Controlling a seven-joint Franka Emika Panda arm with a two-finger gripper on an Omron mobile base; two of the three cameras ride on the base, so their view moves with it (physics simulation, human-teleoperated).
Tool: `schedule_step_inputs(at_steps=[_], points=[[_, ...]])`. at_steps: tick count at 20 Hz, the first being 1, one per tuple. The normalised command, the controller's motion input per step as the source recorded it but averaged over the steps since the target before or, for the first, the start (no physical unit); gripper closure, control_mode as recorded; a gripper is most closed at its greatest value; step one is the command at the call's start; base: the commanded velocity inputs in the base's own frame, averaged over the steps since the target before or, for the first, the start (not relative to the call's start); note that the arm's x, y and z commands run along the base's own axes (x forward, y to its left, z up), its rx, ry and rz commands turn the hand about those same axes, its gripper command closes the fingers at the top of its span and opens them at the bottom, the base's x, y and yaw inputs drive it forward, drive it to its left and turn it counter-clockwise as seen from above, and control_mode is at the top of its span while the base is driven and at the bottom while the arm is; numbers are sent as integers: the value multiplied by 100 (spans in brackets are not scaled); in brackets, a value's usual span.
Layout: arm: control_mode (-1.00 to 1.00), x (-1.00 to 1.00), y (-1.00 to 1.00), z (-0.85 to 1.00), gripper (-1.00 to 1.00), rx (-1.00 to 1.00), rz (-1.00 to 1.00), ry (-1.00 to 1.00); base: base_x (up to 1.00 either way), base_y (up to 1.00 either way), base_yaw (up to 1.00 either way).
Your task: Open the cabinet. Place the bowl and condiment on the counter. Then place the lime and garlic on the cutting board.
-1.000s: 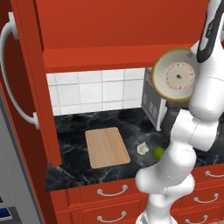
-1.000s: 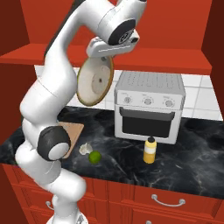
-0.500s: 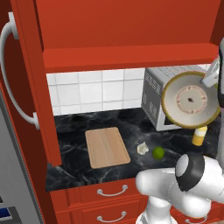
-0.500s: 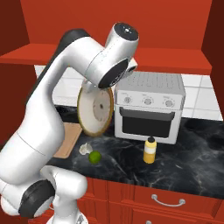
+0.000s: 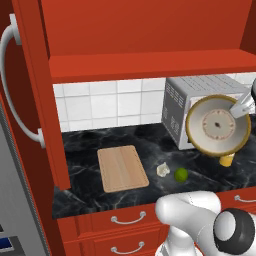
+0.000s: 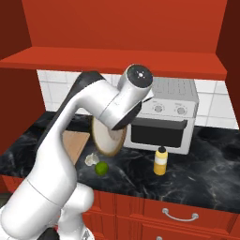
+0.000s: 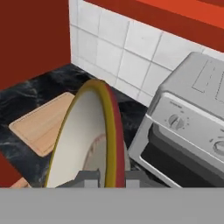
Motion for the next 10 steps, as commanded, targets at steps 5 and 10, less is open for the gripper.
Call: schedule_step_inputs(at_steps=[5,10], points=[[-100,0,-54,-23,100,12,-17,0,0,0,0],[-100,0,-61,-29,100,20,-18,2,0,0,0]])
